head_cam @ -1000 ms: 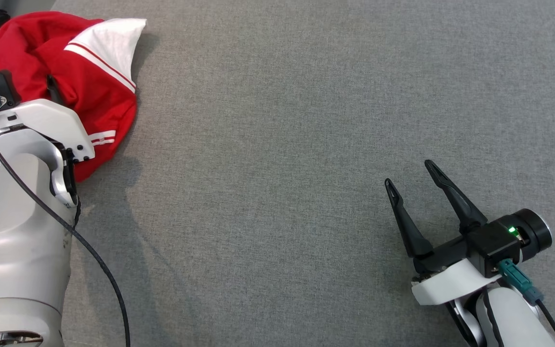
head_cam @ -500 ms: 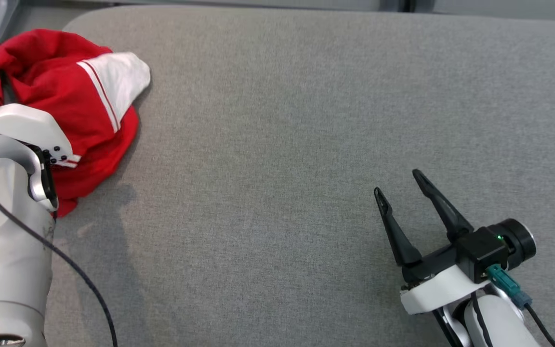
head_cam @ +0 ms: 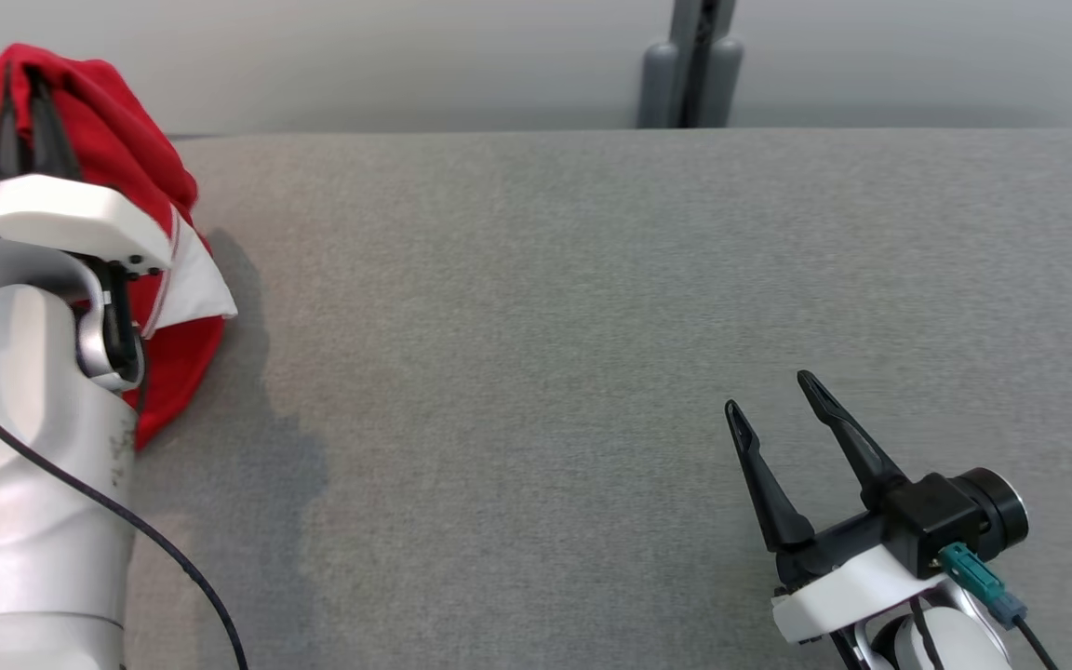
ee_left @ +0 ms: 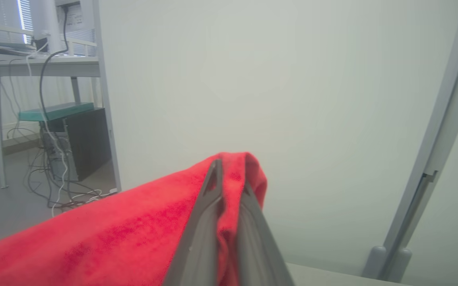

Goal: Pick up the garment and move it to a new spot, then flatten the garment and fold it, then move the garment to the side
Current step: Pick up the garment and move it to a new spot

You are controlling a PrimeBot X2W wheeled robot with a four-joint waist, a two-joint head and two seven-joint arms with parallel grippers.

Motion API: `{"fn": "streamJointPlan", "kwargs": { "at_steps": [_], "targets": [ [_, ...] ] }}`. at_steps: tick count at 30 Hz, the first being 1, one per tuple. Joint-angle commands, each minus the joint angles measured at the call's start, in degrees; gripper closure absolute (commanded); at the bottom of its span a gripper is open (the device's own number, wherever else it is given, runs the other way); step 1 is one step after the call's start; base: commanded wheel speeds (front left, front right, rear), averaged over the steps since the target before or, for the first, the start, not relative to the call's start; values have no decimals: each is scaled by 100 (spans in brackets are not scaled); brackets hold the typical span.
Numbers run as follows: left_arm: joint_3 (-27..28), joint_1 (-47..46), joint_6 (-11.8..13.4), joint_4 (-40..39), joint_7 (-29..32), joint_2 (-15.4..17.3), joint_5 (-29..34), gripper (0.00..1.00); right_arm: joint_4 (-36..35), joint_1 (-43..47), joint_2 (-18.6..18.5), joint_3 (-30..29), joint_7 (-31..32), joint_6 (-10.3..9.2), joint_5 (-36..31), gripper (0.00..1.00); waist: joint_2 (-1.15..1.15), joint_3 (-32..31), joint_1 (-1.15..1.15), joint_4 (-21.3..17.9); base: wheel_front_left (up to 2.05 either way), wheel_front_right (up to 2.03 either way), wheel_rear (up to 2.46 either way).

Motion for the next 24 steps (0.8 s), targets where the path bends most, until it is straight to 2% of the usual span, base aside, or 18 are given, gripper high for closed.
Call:
{"fn": "streamJointPlan", "kwargs": {
  "at_steps": [1,3,15,19,24],
  "targets": [
    [-66,192,-21,-380,69,-106,-40,100,-57,101,-8,-29,-31,1,26,0,0,-276,0,-304,0,0,0],
    [-89,261,-21,-568,101,-133,-38,100,-67,125,-10,5,-31,1,78,0,0,-340,0,-395,0,0,0],
    [-749,1115,50,-3185,1101,-618,-185,100,-178,191,-13,51,-31,0,283,0,0,-573,0,-1431,0,0,0],
    [-1044,1254,118,-3671,1346,-688,-255,100,-232,120,-10,61,-31,1,363,0,0,-517,0,-1807,0,0,0],
    [-1494,1310,159,-3875,1523,-730,-329,100,-267,70,-11,10,-31,1,406,0,0,-389,0,-2198,0,0,0]
  ]
}}
